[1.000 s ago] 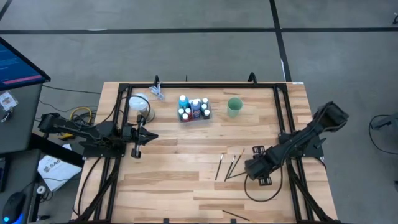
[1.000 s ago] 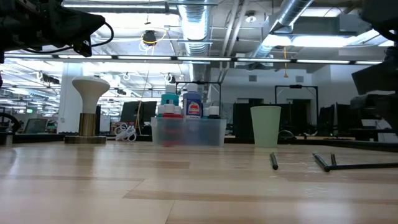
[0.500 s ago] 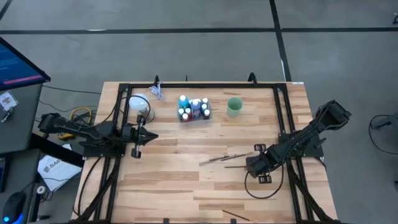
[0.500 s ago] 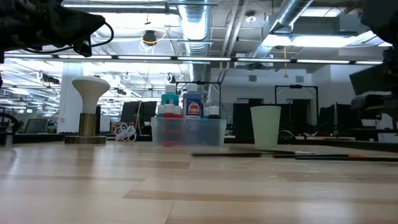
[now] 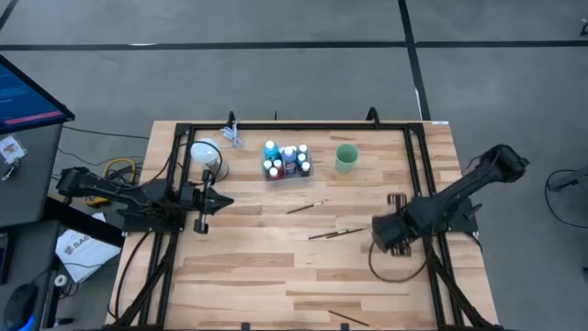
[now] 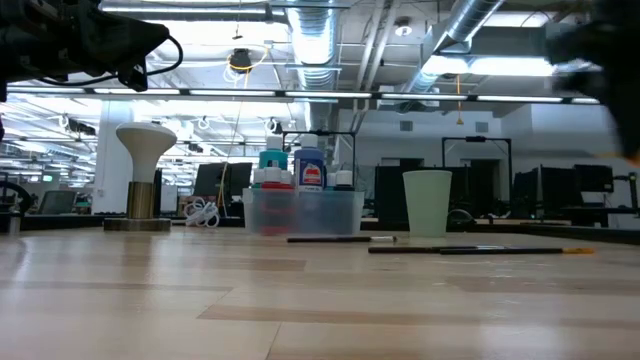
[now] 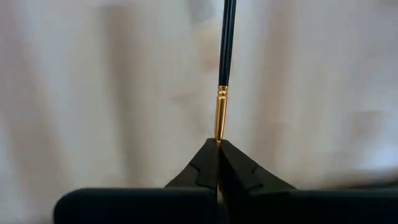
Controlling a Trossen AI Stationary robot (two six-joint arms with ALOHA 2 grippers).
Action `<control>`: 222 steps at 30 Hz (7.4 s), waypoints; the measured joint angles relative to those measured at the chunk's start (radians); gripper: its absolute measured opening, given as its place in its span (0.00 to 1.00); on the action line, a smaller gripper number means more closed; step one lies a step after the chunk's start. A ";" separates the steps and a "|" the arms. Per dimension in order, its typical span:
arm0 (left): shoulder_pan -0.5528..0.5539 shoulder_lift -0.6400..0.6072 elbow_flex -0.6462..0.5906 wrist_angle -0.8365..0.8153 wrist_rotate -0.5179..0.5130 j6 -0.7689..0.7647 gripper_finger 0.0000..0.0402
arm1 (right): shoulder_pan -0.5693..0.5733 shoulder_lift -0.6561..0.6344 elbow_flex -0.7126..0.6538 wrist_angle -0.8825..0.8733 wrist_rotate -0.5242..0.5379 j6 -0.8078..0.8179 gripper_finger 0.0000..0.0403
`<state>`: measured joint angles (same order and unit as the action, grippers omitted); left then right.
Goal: Pick & Place Paint Supplies
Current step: Put the gold paint brush into the cup, then put the top gold paint brush into the cup
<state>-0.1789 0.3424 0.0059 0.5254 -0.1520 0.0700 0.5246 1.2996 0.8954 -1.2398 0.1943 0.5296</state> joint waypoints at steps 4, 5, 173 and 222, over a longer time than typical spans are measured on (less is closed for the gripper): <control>0.000 0.000 0.000 0.000 0.000 0.000 0.00 | -0.105 0.007 0.116 -0.156 0.204 -0.038 0.00; 0.000 0.000 0.000 0.000 0.000 0.000 0.00 | -0.137 0.020 0.147 -0.183 0.249 -0.066 0.00; 0.000 0.000 0.000 0.045 0.000 0.000 0.00 | -0.256 0.198 -0.194 0.467 -0.179 -0.297 0.00; 0.000 0.000 0.000 0.060 0.000 0.000 0.00 | -0.648 0.356 0.265 -0.324 1.057 -0.932 0.02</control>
<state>-0.1791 0.3424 0.0059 0.5854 -0.1521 0.0700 -0.1230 1.6558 1.1606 -1.5637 1.2515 -0.4025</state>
